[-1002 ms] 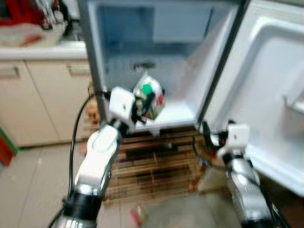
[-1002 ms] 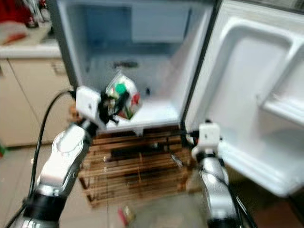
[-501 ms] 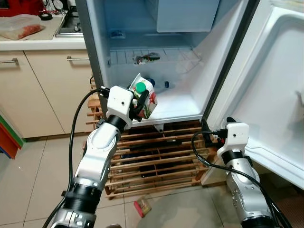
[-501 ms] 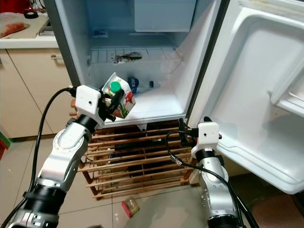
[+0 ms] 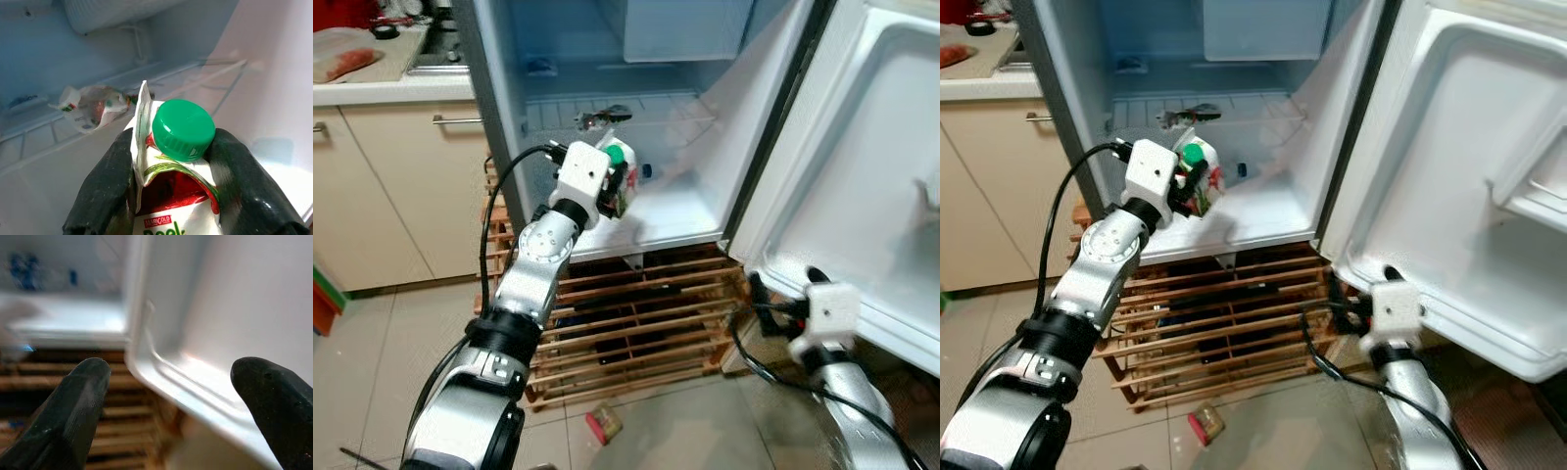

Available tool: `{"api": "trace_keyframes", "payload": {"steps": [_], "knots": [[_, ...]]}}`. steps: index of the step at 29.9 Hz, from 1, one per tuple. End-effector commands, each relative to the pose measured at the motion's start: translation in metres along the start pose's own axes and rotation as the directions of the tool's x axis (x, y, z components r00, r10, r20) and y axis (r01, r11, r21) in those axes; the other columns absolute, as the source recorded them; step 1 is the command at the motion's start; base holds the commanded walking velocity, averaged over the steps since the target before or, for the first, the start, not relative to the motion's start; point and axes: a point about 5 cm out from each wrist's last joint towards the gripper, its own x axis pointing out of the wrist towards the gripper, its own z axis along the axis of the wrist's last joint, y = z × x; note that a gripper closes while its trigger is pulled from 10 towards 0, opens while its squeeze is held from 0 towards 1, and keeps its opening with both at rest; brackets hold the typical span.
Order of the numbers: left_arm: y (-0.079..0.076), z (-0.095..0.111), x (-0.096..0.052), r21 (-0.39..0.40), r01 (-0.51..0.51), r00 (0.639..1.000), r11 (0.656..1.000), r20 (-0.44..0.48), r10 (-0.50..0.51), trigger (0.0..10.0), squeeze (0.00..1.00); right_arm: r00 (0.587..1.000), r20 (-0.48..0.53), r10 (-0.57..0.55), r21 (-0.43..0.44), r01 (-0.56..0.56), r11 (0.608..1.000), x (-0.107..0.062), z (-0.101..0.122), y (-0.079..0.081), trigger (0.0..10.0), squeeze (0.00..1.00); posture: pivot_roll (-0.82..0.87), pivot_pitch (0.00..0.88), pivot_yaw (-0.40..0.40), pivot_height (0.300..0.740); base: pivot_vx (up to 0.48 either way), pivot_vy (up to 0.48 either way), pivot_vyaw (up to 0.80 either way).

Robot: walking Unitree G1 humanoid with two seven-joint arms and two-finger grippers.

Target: Restocking fridge

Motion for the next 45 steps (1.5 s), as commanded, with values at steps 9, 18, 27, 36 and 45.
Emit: {"api": "trace_keyframes", "payload": {"steps": [9, 18, 27, 36, 45], "knots": [[-0.004, -0.009, 0.006, 0.064, 0.050, 0.998, 0.997, -0.046, -0.048, 10.0, 0.00, 0.996, -0.064, -0.057, -0.012, 0.057, 0.998, -0.061, 0.014, -0.018, 10.0, 0.04, -0.36, 0.180, -0.078, 0.740, 0.000, 0.000, 0.00], [0.022, -0.019, 0.007, 0.153, -0.070, 0.991, 0.986, -0.104, 0.087, 10.0, 0.00, 0.992, -0.129, 0.006, 0.009, -0.005, 1.000, -0.102, 0.025, -0.013, 10.0, 0.03, -0.42, 0.247, -0.091, 0.740, 0.000, 0.000, 0.00], [0.044, -0.008, 0.013, 0.232, -0.141, 0.981, 0.962, -0.100, 0.168, 10.0, 1.00, 0.983, -0.182, 0.016, 0.013, -0.014, 1.000, -0.114, 0.027, -0.010, 10.0, 0.04, -0.44, 0.269, -0.097, 0.740, 0.000, 0.000, 0.00], [0.060, 0.000, 0.015, 0.318, -0.207, 0.967, 0.925, -0.078, 0.243, 10.0, 1.00, 0.982, -0.187, 0.019, 0.021, -0.016, 1.000, -0.110, 0.027, -0.007, 10.0, 0.04, -0.43, 0.264, -0.090, 0.740, 0.000, 0.000, 0.00], [0.062, 0.018, 0.023, 0.308, -0.218, 0.971, 0.926, -0.024, 0.237, 10.0, 1.00, 0.984, -0.179, 0.025, 0.024, -0.021, 1.000, -0.103, 0.025, -0.007, 10.0, 0.03, -0.41, 0.255, -0.089, 0.740, 0.000, 0.000, 0.00]]}}
